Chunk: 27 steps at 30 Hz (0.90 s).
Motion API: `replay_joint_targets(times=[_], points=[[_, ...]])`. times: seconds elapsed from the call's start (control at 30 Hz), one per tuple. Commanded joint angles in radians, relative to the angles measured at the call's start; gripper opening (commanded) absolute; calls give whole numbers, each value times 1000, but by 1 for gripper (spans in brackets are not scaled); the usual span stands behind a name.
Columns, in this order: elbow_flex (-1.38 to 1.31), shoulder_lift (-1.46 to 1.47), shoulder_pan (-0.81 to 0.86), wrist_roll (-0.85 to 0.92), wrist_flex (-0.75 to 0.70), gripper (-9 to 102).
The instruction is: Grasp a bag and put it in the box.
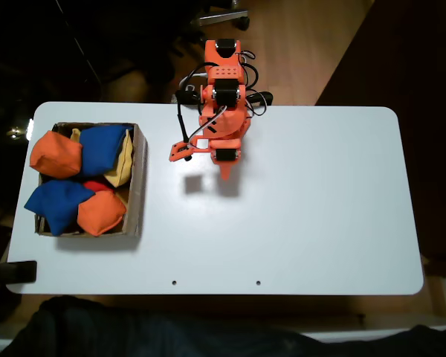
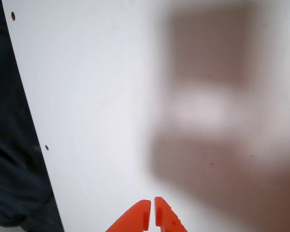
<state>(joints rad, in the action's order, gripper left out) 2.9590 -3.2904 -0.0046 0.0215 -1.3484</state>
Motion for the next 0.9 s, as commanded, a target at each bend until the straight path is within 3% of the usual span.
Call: replay_joint_targets(times=[0.0, 0.87], points=[[-28, -5, -9, 9, -3, 0], [-28, -5, -25, 23, -3, 0]])
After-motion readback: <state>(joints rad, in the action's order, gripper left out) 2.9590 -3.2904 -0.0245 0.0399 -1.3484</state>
